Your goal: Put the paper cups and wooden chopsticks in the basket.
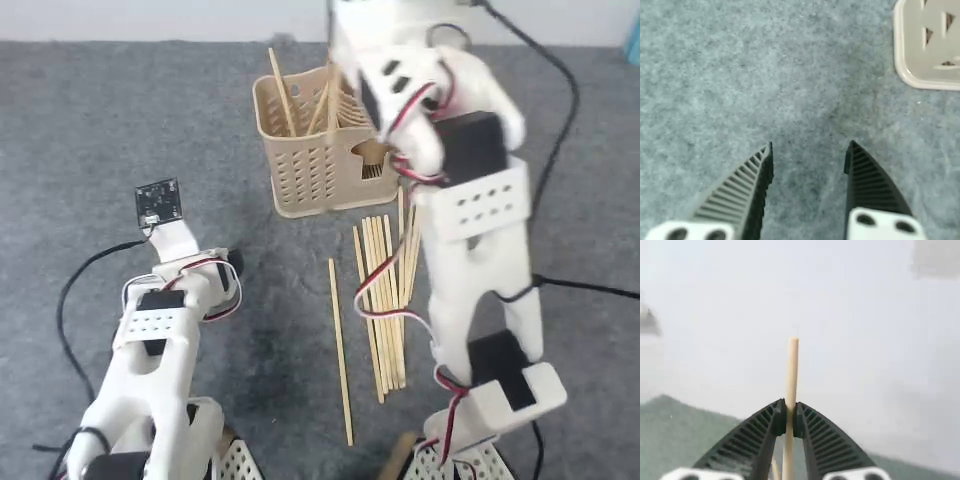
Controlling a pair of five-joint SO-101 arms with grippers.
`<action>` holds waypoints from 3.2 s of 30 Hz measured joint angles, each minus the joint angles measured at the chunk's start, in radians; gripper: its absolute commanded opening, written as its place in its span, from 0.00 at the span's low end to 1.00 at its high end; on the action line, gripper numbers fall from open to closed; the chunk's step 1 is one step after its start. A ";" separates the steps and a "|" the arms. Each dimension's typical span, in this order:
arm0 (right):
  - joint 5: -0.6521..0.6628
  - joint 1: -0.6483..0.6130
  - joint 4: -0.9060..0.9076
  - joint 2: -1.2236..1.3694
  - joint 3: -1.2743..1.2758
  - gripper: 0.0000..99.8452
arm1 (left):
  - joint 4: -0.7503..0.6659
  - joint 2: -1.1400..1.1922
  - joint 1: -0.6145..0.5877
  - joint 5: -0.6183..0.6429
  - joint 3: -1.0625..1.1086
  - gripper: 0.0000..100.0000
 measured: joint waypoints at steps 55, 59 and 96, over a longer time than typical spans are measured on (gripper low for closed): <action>0.003 0.654 0.839 -0.499 0.563 0.01 | 0.000 0.000 0.011 0.005 0.000 0.22; 0.003 0.660 0.763 -0.603 0.847 0.01 | 0.041 0.000 0.064 0.000 -0.041 0.22; 0.002 0.804 -0.255 -0.712 2.061 0.01 | 0.494 0.819 0.591 0.427 -0.844 0.03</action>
